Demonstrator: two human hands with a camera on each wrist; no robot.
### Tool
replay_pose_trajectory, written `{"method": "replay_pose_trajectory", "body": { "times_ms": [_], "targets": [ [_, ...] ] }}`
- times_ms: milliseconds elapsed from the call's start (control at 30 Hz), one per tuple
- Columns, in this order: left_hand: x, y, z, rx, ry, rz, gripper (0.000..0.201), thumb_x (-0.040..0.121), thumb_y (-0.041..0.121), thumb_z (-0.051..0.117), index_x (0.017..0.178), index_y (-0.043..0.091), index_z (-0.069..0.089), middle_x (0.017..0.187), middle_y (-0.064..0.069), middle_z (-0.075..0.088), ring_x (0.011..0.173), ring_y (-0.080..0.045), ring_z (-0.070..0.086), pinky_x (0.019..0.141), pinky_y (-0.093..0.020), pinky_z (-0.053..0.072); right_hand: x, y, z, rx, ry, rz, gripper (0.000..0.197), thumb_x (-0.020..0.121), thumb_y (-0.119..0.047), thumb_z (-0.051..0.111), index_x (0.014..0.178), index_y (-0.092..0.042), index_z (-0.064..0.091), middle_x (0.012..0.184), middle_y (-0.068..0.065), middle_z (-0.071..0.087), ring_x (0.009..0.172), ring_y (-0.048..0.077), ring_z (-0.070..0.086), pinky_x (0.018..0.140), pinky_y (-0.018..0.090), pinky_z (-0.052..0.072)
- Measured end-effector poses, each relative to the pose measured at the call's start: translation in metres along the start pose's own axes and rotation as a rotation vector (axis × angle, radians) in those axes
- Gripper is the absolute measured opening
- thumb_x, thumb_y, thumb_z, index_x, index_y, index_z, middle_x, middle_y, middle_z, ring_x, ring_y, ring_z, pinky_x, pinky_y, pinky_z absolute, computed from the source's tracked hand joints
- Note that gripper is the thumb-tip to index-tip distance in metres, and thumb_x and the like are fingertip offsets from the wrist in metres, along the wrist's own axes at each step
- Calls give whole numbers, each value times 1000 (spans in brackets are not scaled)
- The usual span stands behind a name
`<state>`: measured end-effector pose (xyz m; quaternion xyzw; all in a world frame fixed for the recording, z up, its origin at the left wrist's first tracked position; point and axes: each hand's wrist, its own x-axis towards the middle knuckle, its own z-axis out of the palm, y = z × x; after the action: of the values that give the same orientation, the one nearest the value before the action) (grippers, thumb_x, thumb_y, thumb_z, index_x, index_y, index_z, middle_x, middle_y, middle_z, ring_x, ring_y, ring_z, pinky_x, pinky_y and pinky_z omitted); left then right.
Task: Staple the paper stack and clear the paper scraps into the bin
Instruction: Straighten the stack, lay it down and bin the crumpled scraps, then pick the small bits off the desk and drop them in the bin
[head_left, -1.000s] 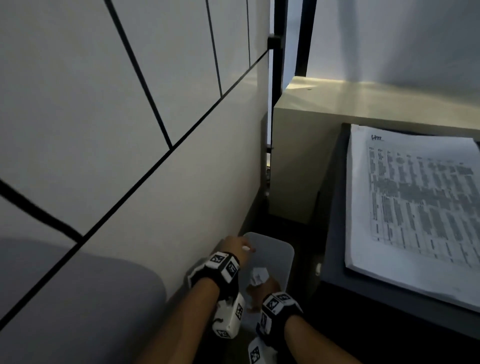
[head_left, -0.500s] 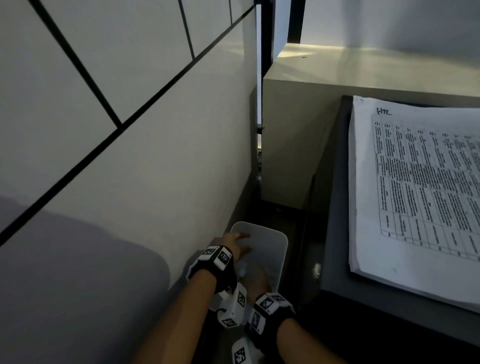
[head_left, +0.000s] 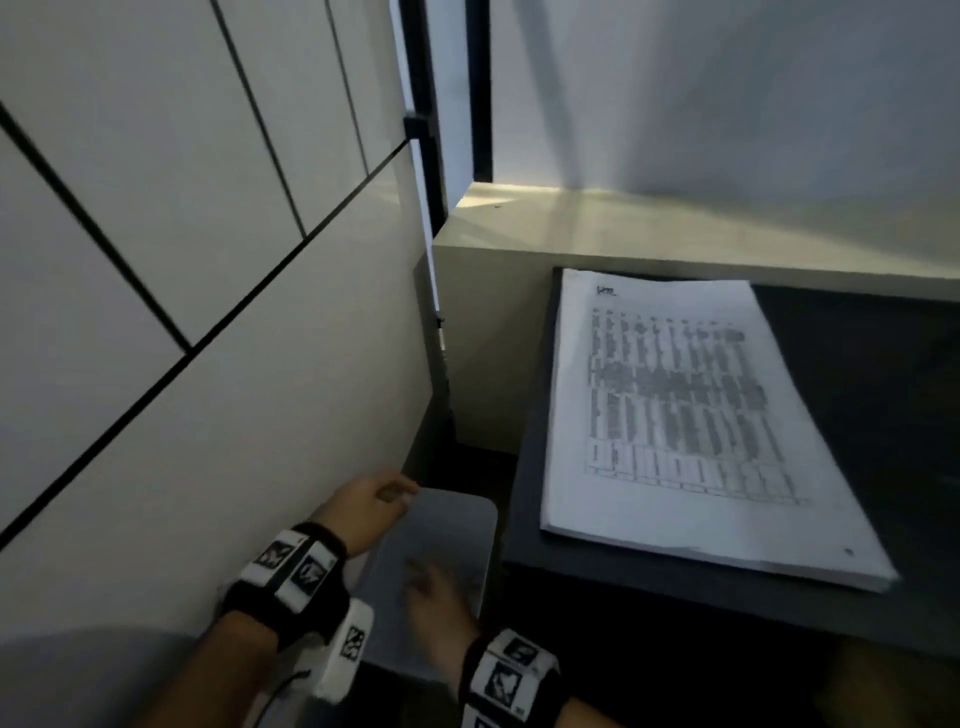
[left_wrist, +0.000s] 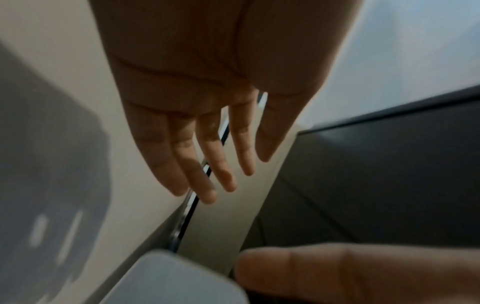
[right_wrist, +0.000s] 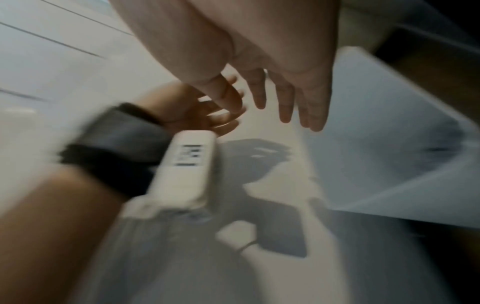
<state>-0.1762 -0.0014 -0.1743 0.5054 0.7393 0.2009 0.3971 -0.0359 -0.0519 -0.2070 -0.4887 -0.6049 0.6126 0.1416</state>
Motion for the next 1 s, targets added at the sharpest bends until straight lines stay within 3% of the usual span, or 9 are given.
{"method": "replay_pose_trajectory", "body": {
  "times_ms": [67,133,200,267,433,500,733,867,1000],
  "targets": [
    [-26,33,-13,40,40,134,27,90,2,56,84,28,62,79,0,64,72,-16,57,57,0,43,-31,-23,-21,32,-3,-60,28,99,0,31,125,0,41,103,14,55,77,14,52,56,7,47],
    [-51,72,-22,46,74,256,18,90,4,57,94,19,65,86,-5,66,75,-15,60,61,3,42,-81,-47,-46,28,-90,-212,41,96,1,37,136,-9,36,117,9,51,80,3,48,65,2,42],
    [-74,112,-25,44,73,365,16,89,8,58,98,18,67,89,-4,68,79,-16,63,63,4,42,-118,-66,-79,154,-67,-220,51,94,-2,45,142,-17,34,118,8,49,91,2,49,76,4,41],
    [-93,155,-17,58,52,479,17,88,9,60,94,22,68,83,-3,70,79,-16,64,64,2,43,-157,-86,-122,181,-43,-252,50,93,-5,49,138,-22,39,115,2,49,85,0,52,81,10,43],
    [-116,246,27,181,-103,628,13,89,21,60,91,33,65,91,0,70,84,-21,67,82,-33,53,-219,-91,-237,3,210,-309,37,90,-4,53,117,-30,52,109,-2,52,88,13,51,79,28,47],
    [-117,277,48,259,-157,647,11,90,28,57,92,37,63,97,4,67,89,-17,66,85,-34,53,-231,-81,-283,-141,322,-265,34,89,-4,55,115,-26,55,108,1,54,91,15,53,80,25,47],
    [-106,355,138,482,-216,669,29,92,25,54,117,15,64,120,-4,66,103,-17,60,92,-25,44,-216,-29,-403,-578,505,119,42,92,-12,52,133,-13,49,135,13,52,122,25,52,102,32,42],
    [-91,363,190,676,-246,622,38,91,27,52,125,12,59,129,-8,62,119,-25,57,102,-31,45,-189,-27,-426,-705,476,174,49,91,-6,47,139,-11,43,145,11,44,132,25,45,110,32,37],
    [-82,359,226,771,-327,613,35,90,25,50,118,8,60,126,-15,61,114,-31,58,96,-35,46,-154,-31,-433,-798,440,210,51,93,-6,43,143,-9,37,151,11,36,137,28,38,111,34,33]
  ]
}}
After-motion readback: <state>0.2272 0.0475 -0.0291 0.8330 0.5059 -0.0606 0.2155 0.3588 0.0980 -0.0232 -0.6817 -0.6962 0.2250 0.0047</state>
